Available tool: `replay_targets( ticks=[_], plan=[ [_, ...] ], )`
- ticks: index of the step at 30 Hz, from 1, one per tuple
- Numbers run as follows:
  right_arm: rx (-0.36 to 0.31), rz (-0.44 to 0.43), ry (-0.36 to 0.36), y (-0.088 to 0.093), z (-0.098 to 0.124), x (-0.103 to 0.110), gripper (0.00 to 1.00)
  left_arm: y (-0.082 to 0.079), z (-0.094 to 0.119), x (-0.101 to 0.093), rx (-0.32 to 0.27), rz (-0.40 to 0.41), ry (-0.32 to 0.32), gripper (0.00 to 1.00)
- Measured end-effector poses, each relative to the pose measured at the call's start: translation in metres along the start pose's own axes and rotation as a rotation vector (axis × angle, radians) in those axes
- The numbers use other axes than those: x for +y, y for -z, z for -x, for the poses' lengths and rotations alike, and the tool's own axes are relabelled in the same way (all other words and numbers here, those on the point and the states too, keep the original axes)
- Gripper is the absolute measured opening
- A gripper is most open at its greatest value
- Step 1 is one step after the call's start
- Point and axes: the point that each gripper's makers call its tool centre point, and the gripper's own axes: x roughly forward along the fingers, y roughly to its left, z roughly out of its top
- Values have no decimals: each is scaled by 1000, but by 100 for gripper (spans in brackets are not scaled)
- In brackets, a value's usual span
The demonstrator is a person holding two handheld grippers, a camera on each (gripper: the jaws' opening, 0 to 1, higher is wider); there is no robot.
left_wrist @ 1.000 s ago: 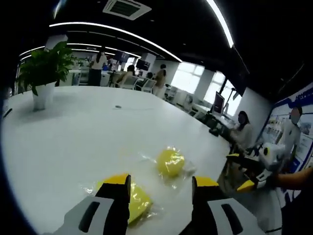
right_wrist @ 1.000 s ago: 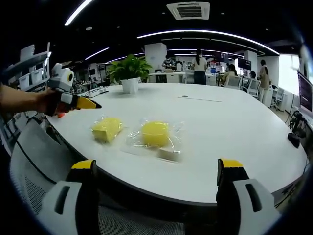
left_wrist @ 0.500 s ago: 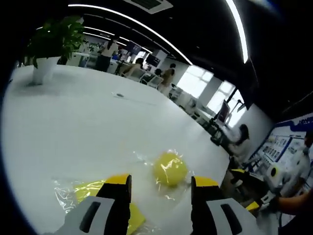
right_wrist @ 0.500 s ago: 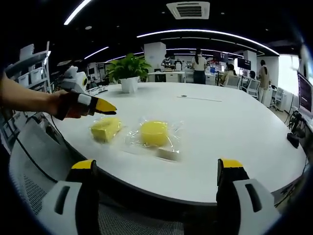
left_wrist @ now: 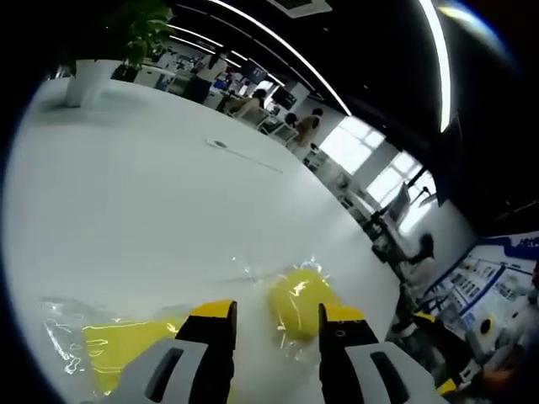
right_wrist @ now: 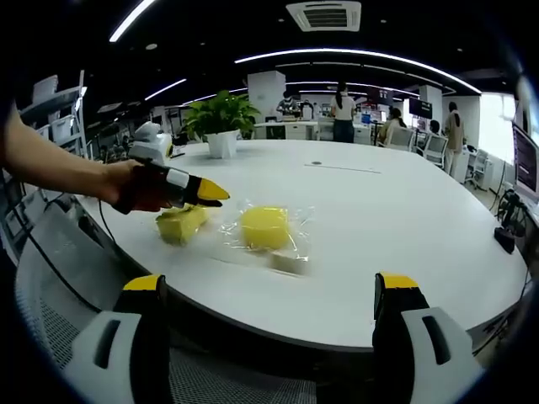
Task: Compare the silicone blocks by pressing each to a similar depth, holding the contact briefly, and releasing to observe deformation and rebound differences across the visible hardness samples.
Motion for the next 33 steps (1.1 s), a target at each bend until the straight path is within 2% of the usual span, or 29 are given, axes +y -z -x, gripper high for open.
replay_targets(
  ticks=[6, 14, 19, 30, 33],
  plan=[
    [-3, -15, 12, 0, 0, -3, 96, 2, -16, 1, 11, 17, -19, 38],
    [2, -8, 9, 1, 0, -2, 96, -13, -33, 9, -37, 104, -41, 34],
    [6, -12, 8, 2, -1, -2, 96, -14, -42, 10, -30, 138, -34, 32],
    [12, -25, 5, 4, -1, -2, 95, -11, -56, 17, 14, 130, -57, 28],
    [13, -24, 4, 4, -1, -2, 95, -9, -59, 16, 15, 157, -57, 27]
  ],
)
